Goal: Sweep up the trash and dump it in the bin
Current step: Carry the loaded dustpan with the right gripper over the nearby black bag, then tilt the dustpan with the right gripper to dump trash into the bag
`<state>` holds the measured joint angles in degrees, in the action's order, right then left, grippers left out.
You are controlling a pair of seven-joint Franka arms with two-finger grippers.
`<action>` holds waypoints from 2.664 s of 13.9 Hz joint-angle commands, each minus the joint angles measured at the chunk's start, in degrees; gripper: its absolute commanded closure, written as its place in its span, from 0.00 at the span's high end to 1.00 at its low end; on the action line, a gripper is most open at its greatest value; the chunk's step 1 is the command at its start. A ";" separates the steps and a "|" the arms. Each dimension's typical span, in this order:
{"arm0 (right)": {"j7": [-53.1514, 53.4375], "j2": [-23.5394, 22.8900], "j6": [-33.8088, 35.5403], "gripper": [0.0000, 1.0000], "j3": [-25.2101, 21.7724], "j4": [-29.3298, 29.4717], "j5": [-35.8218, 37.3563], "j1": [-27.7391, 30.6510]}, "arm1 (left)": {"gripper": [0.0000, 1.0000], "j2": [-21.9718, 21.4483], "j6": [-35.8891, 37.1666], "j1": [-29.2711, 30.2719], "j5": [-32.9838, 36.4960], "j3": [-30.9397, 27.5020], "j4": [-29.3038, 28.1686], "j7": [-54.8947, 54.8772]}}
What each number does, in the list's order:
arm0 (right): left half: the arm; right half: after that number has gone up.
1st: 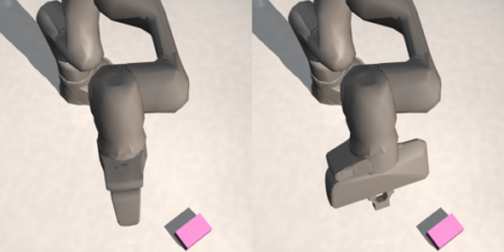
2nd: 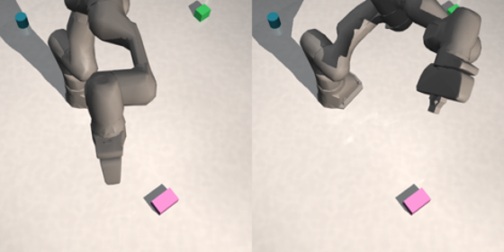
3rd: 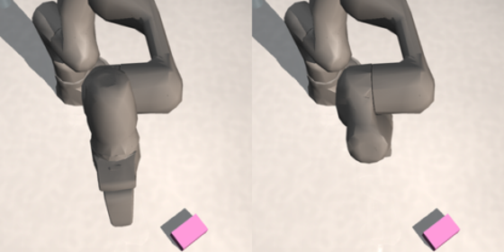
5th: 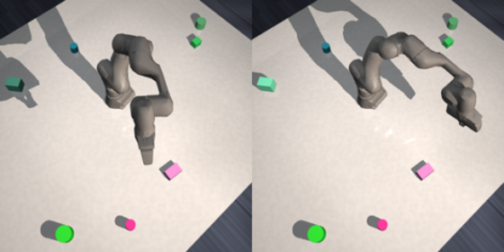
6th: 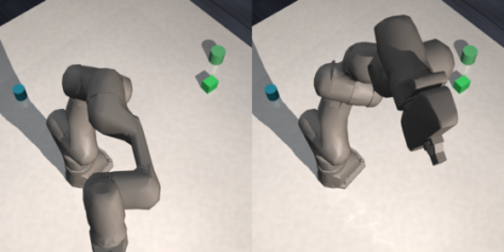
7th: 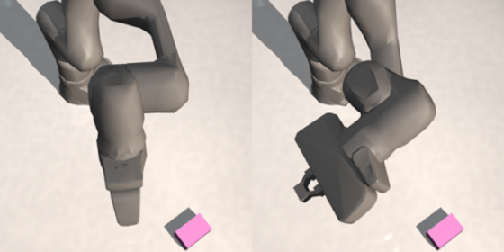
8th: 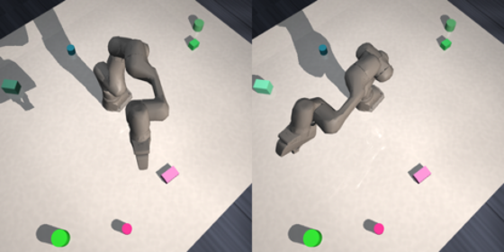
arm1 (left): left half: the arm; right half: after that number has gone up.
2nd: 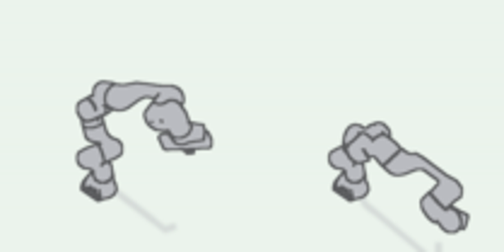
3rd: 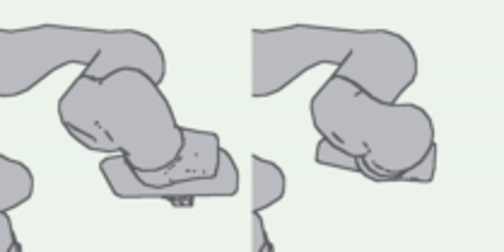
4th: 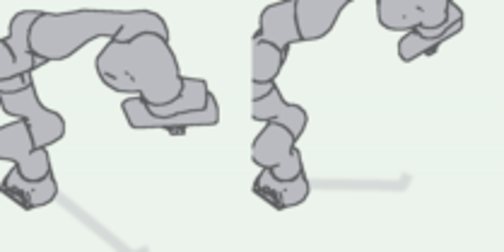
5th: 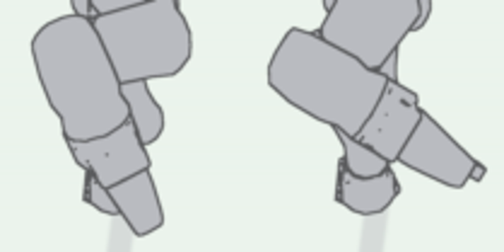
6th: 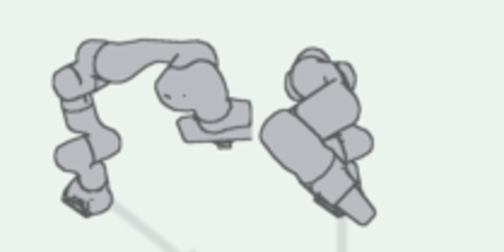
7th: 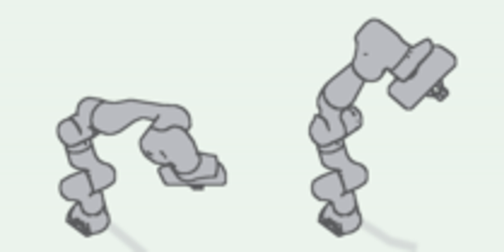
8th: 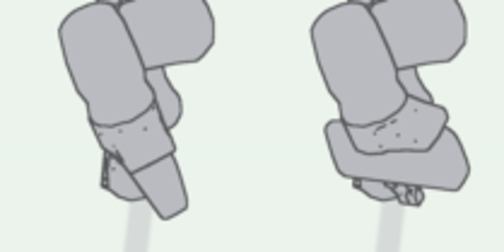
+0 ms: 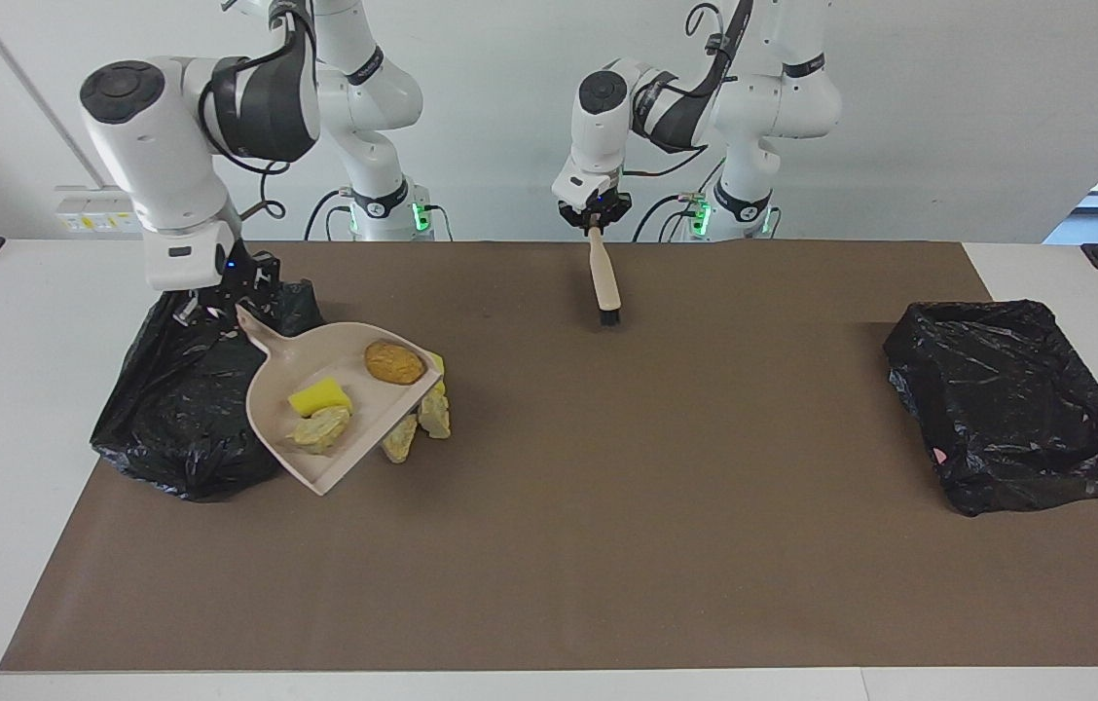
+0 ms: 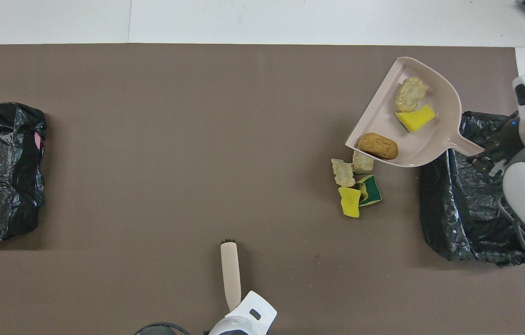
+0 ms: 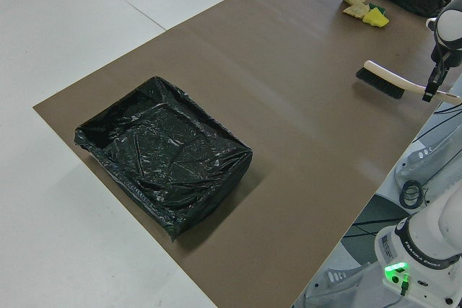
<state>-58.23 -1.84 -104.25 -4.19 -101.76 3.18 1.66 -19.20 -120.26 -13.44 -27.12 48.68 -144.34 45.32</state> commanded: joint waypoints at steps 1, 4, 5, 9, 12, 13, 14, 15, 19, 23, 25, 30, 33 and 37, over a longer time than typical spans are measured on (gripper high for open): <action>-3.81 -0.79 1.25 0.00 0.68 1.83 -0.81 5.70 | 0.00 -3.30 -2.61 -2.29 -3.03 -0.43 -3.49 -0.05; -7.41 -0.79 1.25 0.00 0.41 1.92 1.47 11.59 | 0.00 -3.83 -2.61 -2.38 -4.69 -0.61 -4.98 -3.12; -8.46 -0.71 1.33 0.00 0.33 2.09 2.87 12.92 | 0.00 -3.83 -2.53 -2.30 -5.48 -0.78 -5.08 -5.39; -16.27 -0.71 1.33 0.00 0.06 3.24 11.30 17.67 | 0.00 -3.74 -1.91 -1.94 -7.16 -0.87 -5.16 -8.75; -22.17 0.08 1.51 0.00 0.06 1.84 16.76 18.03 | 0.26 -3.74 -0.86 -1.86 -7.16 -1.22 -5.16 -9.55; -22.97 0.96 1.16 0.00 0.06 0.09 18.34 18.03 | 0.31 -3.66 -0.42 -1.77 -7.25 -1.22 -5.16 -10.24; -23.67 1.75 0.64 0.00 0.06 -1.23 21.32 17.77 | 0.38 -3.48 0.37 -1.59 -7.25 -1.31 -4.99 -11.64; -23.77 2.02 0.28 0.00 0.15 -1.94 23.96 17.15 | 0.47 -3.39 0.98 -1.24 -7.25 -1.31 -4.73 -11.74; -24.56 2.20 -2.96 0.00 0.94 -4.14 31.00 16.01 | 1.00 -1.55 0.64 0.95 -6.37 -1.75 -2.36 -13.06; -24.56 1.58 -6.57 0.00 0.94 -5.20 37.77 14.34 | 1.00 0.47 1.60 4.30 3.62 -5.51 3.43 -15.44; -24.56 1.49 -6.84 0.00 0.94 -5.20 39.88 14.34 | 1.00 5.11 5.88 3.95 10.64 -11.03 9.91 -15.44; -25.44 1.49 -6.58 0.00 0.94 -4.94 45.85 12.58 | 1.00 15.93 13.82 1.93 25.16 -25.19 29.17 -17.01; -25.88 1.58 -5.00 0.00 0.94 -5.03 49.37 9.69 | 1.00 19.80 19.34 1.84 26.24 -32.49 38.93 -22.71; -24.04 1.84 -2.01 0.00 0.94 -4.94 51.14 8.09 | 1.00 19.29 30.47 1.84 25.45 -42.07 49.21 -32.64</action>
<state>-82.41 -1.45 -107.07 -3.21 -105.77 52.48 9.60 -0.59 -96.92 -10.25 -2.10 10.33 -101.23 15.60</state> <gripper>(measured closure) 0.683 0.000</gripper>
